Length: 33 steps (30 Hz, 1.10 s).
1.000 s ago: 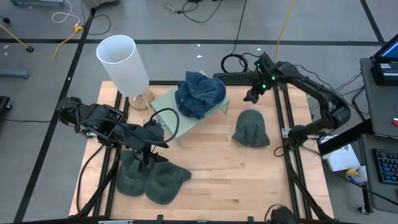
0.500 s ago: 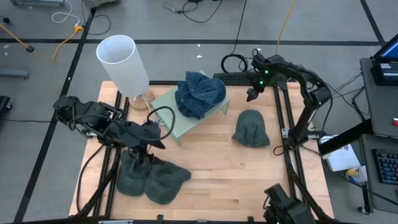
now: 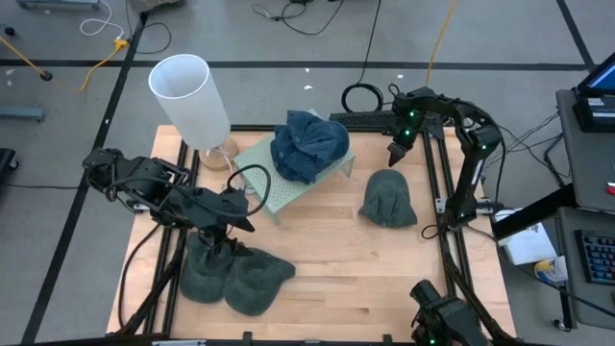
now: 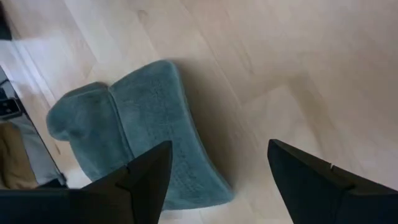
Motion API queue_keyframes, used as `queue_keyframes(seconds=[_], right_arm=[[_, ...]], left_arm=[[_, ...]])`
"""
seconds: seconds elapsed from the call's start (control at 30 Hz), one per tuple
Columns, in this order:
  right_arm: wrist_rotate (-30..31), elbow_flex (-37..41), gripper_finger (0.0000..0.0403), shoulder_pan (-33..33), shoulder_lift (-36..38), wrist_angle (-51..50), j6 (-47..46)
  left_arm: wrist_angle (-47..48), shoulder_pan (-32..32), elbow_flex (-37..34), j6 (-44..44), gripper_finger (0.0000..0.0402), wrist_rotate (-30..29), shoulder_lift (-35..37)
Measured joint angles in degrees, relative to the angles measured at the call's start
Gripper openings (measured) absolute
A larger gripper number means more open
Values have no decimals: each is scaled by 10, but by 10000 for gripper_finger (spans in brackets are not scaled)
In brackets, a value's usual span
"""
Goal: Pick & Place hat
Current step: Put the top green cap on the shelf
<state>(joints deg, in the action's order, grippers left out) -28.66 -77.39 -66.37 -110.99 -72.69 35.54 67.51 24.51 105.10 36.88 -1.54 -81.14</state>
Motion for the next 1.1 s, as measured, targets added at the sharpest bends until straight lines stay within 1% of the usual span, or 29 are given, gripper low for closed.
queue_keyframes(seconds=[0.2, 0.37, 0.47, 0.77, 0.87, 0.97, 1.03, 1.1], right_arm=[[-4, 0, 256, 11, -26, -6, 8], [-35, 0, 256, 29, -30, -29, 31], [-46, 0, 256, 37, -30, -30, 33], [-43, 10, 256, 67, -30, -24, 65], [-36, 30, 256, 70, -30, -25, 73], [-4, 50, 249, 72, -30, -30, 76], [14, 58, 236, 72, -30, -39, 85], [25, 62, 210, 72, -30, -51, 90]], left_arm=[[0, 0, 0, 7, 308, 0, 0], [0, 0, 0, 18, 308, 1, 0], [0, 0, 0, 20, 308, 17, 0], [0, 0, 0, 31, 308, 29, 0], [0, 0, 0, 36, 308, 38, 0], [0, 0, 0, 37, 308, 57, 0], [0, 0, 0, 35, 308, 65, 0], [0, 0, 0, 29, 308, 65, 0]])
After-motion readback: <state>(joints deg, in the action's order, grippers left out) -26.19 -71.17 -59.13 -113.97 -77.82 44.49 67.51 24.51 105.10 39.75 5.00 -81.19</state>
